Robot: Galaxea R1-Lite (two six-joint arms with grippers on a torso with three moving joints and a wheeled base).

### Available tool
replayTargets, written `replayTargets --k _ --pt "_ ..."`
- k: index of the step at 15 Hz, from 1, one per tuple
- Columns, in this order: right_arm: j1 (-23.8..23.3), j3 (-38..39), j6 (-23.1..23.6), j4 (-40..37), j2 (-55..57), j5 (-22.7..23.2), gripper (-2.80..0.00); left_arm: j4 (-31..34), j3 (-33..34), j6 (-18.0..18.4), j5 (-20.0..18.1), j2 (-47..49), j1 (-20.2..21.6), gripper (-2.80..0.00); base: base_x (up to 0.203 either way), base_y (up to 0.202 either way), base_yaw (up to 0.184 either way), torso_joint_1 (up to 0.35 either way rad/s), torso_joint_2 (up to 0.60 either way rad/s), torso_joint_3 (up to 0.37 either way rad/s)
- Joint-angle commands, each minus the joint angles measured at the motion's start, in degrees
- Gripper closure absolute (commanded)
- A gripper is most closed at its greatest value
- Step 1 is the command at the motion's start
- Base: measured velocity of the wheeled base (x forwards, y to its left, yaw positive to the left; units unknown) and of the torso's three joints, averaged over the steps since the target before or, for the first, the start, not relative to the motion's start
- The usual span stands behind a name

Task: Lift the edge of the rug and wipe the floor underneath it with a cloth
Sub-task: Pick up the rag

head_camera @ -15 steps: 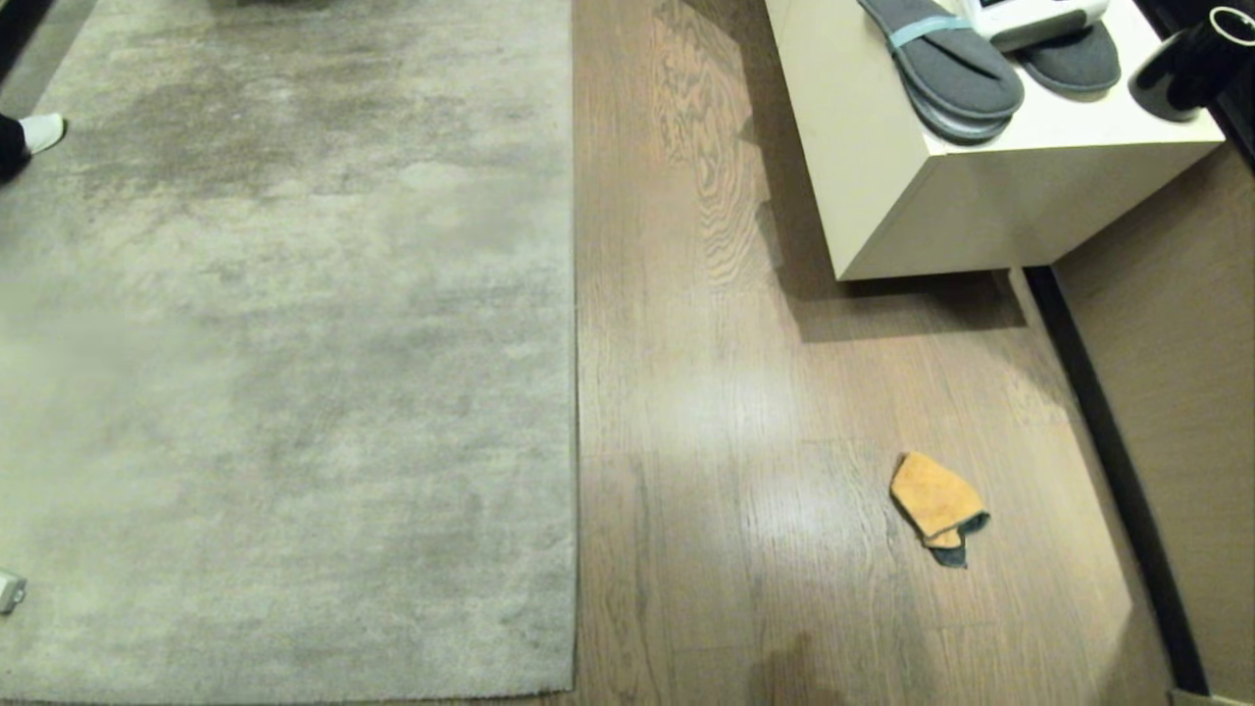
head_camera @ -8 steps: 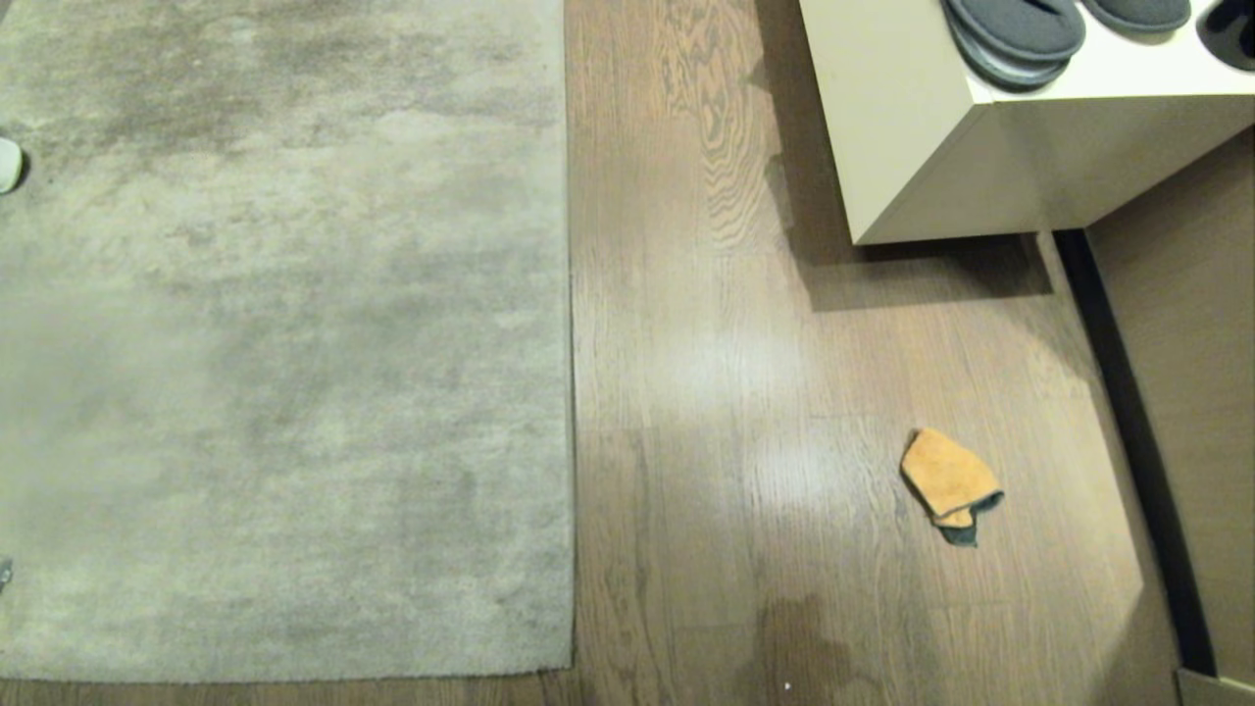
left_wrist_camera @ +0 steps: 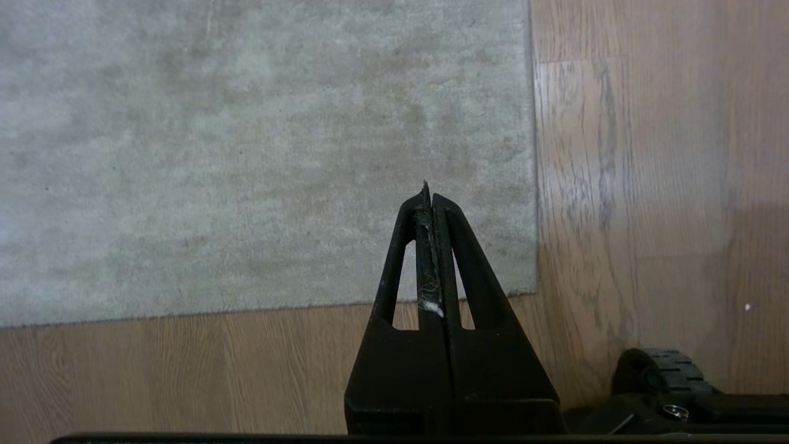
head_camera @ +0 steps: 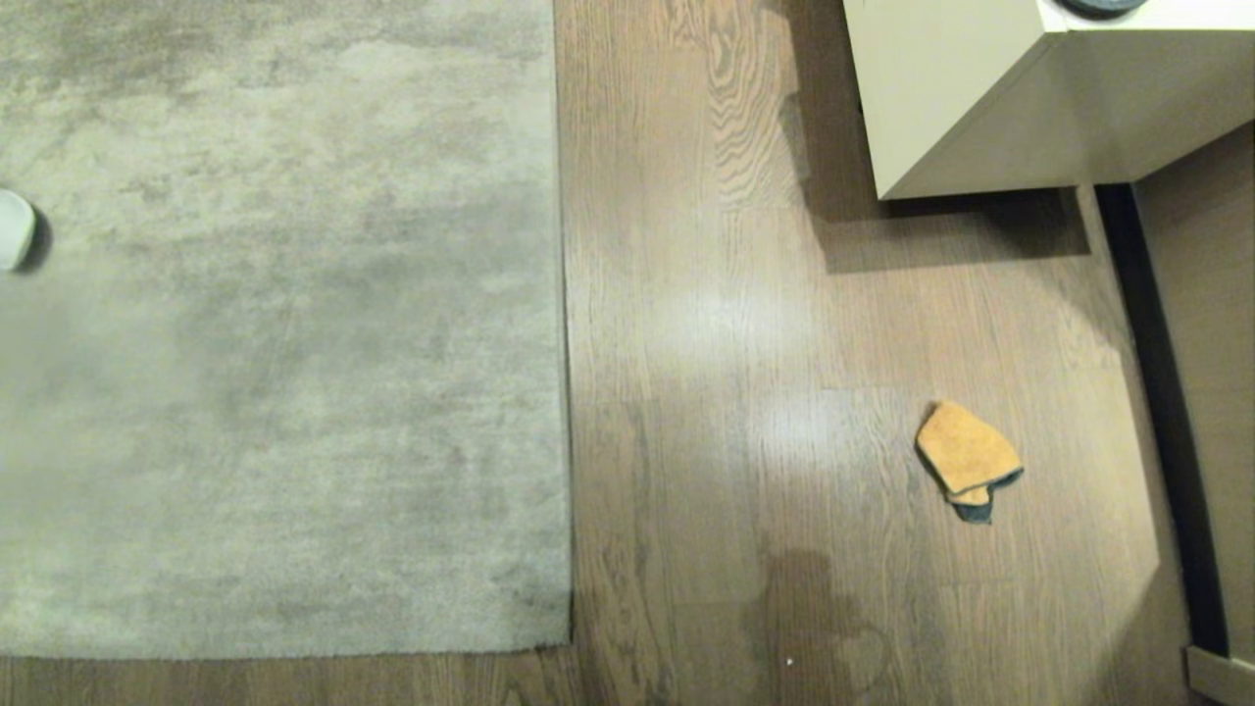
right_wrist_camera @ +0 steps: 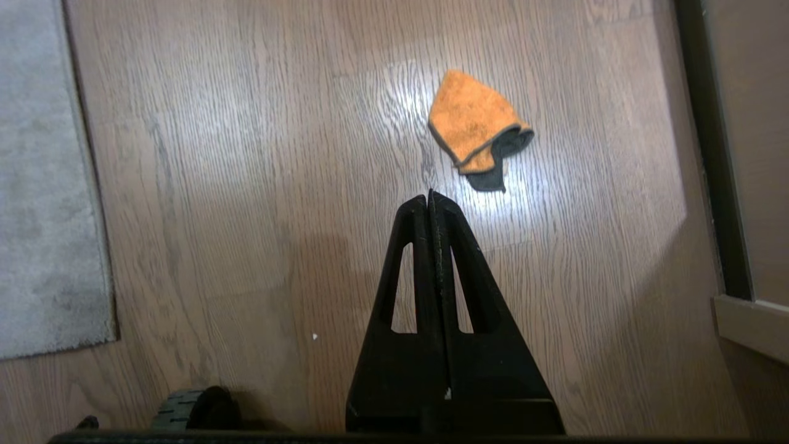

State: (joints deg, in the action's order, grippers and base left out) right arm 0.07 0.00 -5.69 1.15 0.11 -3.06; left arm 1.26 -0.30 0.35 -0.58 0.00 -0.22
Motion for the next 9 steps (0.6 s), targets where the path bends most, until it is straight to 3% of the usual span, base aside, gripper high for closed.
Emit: replayTargets --k 1,9 --pt "0.01 0.0 -0.02 0.0 -0.02 -0.02 0.0 0.06 -0.05 0.0 -0.04 0.04 -0.03 0.0 0.0 0.0 0.0 0.002 0.01 -0.193" --pt "0.01 0.0 -0.02 0.0 -0.02 -0.02 0.0 0.0 -0.05 0.0 -0.04 0.09 -0.02 0.0 0.0 0.0 0.0 0.002 0.0 -0.199"
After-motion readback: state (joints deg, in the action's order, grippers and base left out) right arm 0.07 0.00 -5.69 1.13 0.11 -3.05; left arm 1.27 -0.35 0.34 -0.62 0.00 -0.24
